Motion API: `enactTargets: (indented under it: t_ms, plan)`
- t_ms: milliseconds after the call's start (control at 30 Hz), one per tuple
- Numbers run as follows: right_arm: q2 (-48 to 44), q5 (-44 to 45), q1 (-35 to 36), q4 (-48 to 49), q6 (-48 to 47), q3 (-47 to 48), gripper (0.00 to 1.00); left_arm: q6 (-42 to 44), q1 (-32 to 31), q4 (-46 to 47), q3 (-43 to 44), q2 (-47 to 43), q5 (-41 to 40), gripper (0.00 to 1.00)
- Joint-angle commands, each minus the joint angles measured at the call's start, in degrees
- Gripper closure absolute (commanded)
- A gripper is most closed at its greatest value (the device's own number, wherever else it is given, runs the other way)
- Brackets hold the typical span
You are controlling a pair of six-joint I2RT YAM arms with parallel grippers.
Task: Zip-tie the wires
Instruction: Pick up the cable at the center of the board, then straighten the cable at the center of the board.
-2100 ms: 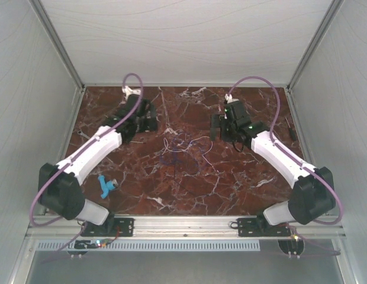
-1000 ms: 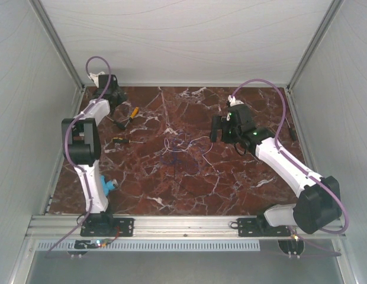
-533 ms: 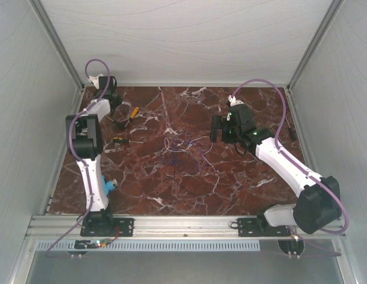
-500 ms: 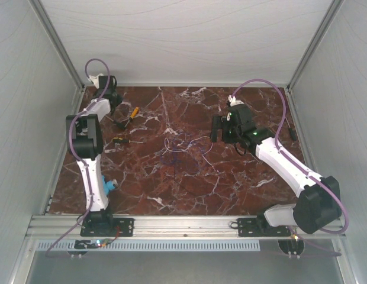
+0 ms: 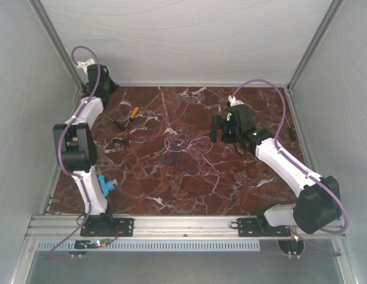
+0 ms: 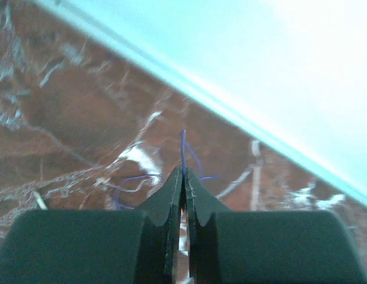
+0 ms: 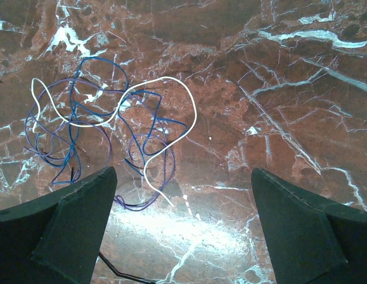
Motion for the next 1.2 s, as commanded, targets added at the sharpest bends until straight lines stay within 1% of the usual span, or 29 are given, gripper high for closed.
enactTargets:
  t_ms: [0,233,333,400,533,733,867,1000,1100,1167]
  plan:
    - [-2.41,0.32,-0.23,3.12,-0.95,-1.17,0.05,-0.73,0.25,8.70,-1.07,-9.73,5.32,1.00]
    - [-6.11,-0.82,-0.16,6.20,-1.78,-3.59,0.06,-0.49,-0.72,15.16,-4.72,-19.09,15.93,1.00]
    - [-8.80,-1.93,-0.15,8.89,-2.30,-5.43,0.06,-1.87,-1.26,17.97,-6.56,-22.83,22.39,1.00]
    - [-10.63,-2.93,-0.17,10.91,-2.68,-6.80,0.06,-2.83,-1.67,18.98,-7.30,-25.01,26.35,1.00]
    - [-14.34,-5.77,-0.20,16.18,-3.92,-10.34,0.06,-4.41,-3.23,18.87,-8.03,-29.04,31.83,1.00]
    - [-20.47,-12.84,-0.19,25.01,-5.41,-15.83,0.07,-5.47,-5.92,19.88,-10.67,-34.00,44.42,1.00]
    - [-24.82,-19.97,-0.23,33.66,-6.30,-20.10,0.08,-6.36,-7.99,21.94,-14.47,-37.55,52.48,1.00]
    - [-29.19,-26.38,-0.16,40.95,-5.94,-23.61,0.09,-4.99,-10.64,23.60,-17.87,-41.15,61.30,1.00]
    - [-31.90,-30.96,-0.16,44.42,-4.92,-24.17,0.10,-2.69,-13.13,23.51,-20.20,-43.71,64.60,1.00]
    - [-33.20,-33.13,0.00,44.59,-4.43,-23.25,0.11,-1.59,-14.22,23.43,-21.67,-45.45,65.97,1.00]
